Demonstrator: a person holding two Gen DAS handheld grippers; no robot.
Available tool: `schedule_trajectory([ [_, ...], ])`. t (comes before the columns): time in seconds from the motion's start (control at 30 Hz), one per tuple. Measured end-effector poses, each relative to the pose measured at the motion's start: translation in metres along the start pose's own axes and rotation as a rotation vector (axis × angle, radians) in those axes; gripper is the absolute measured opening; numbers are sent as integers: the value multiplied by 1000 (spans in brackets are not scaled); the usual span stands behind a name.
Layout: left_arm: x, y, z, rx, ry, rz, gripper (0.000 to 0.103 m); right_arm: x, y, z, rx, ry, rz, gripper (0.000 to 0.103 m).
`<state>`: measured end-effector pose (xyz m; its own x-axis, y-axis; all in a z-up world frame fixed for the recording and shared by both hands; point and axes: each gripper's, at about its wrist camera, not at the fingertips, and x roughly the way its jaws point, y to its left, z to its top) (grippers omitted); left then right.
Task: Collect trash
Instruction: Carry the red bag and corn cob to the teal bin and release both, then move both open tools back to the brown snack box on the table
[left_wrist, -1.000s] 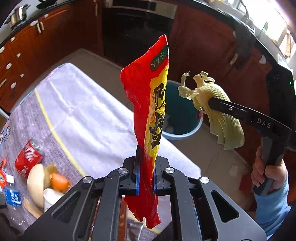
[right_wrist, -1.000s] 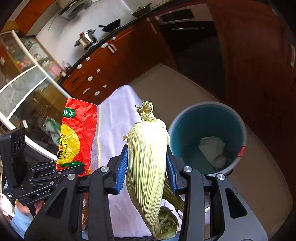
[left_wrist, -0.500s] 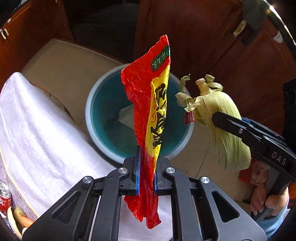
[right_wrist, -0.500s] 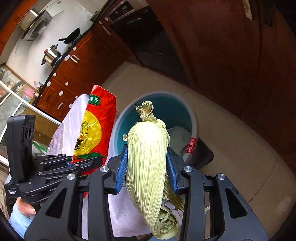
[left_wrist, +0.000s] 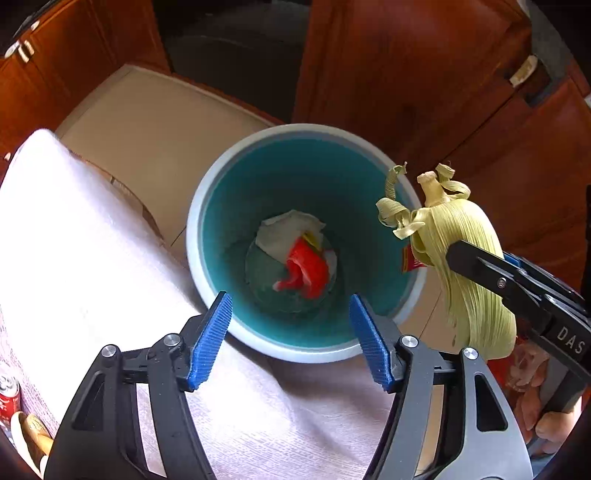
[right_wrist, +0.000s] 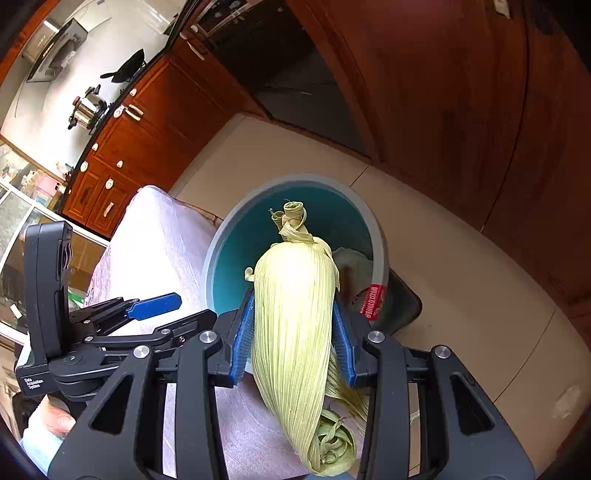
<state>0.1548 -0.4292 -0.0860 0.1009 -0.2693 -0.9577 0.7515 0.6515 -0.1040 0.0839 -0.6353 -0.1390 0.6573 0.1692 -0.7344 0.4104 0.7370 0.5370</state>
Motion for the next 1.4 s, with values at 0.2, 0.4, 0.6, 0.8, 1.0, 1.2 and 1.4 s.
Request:
schedule_trajectory([
  [0.2, 0, 4, -4, -24, 8, 7, 74, 11, 5, -4, -17, 29, -5, 44],
  [0.4, -8, 8, -7, -46, 0, 11, 81, 14, 16, -6, -15, 23, 8, 76],
  [0.6, -14, 6, -11, -58, -23, 7, 89, 12, 20, -8, 18, 50, 1, 86],
  [0.8, -23, 3, -20, -53, -48, 16, 94, 9, 23, -14, 26, 68, -12, 87],
  [1.0, -35, 8, -26, -67, -58, 21, 94, 1, 38, -22, 2, 70, -14, 87],
  [1.2, -59, 23, -48, -65, -89, 55, 95, -7, 64, -34, -57, 70, -1, 87],
  [1.4, -86, 49, -85, -68, -115, 119, 95, -8, 99, -56, -147, 100, 20, 87],
])
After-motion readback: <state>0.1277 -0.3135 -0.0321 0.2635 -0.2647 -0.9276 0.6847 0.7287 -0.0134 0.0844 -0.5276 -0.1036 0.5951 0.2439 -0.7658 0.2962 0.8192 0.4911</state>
